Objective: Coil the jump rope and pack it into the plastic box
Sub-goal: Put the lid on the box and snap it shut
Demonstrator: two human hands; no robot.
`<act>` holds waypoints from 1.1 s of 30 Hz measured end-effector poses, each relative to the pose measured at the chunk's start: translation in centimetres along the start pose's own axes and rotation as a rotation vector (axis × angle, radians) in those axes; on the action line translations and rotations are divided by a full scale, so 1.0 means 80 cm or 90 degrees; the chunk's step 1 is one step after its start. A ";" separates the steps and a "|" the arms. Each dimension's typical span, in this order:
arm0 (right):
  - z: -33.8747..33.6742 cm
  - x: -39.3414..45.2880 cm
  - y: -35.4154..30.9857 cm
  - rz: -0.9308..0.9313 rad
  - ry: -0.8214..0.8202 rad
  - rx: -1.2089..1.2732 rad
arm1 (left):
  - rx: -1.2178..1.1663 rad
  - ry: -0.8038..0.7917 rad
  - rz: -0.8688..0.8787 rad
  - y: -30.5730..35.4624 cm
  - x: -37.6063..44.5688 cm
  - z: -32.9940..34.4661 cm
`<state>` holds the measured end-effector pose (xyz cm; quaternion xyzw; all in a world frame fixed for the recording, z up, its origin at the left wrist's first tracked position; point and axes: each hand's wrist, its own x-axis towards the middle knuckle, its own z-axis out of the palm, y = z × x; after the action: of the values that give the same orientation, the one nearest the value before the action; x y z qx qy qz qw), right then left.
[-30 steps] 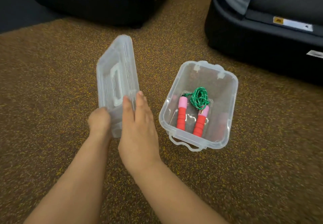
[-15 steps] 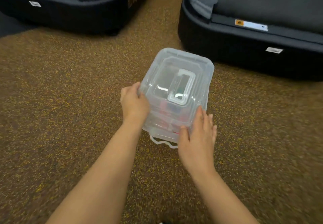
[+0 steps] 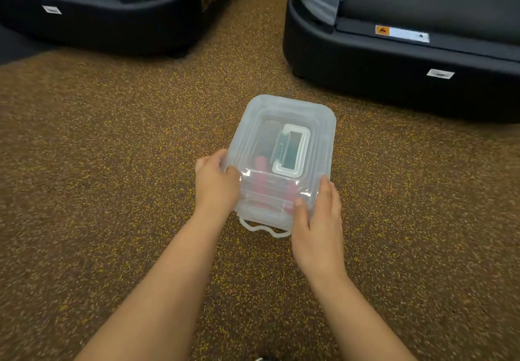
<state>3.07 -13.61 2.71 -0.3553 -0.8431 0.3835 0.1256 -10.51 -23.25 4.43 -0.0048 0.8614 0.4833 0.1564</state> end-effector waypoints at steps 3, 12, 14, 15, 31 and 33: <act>0.001 0.000 0.005 0.002 0.007 0.014 | 0.005 -0.009 0.023 -0.012 0.006 0.002; 0.003 -0.007 0.013 0.004 0.003 0.037 | -0.032 -0.013 0.011 -0.008 -0.004 -0.005; 0.003 -0.008 0.014 0.004 0.000 0.038 | -0.050 -0.010 0.006 -0.008 -0.002 -0.006; 0.004 -0.007 0.015 0.004 -0.003 0.039 | -0.048 -0.008 0.006 -0.009 0.000 -0.007; -0.022 0.099 0.015 0.102 0.002 0.186 | 0.386 -0.015 0.310 0.027 0.039 0.049; -0.027 0.133 0.008 0.116 -0.011 0.220 | 0.440 -0.074 0.323 0.044 0.051 0.080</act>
<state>-3.19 -4.69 3.05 -0.4004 -0.7301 0.5352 0.1422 -13.25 -15.47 3.17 0.2869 0.9362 0.1893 0.0736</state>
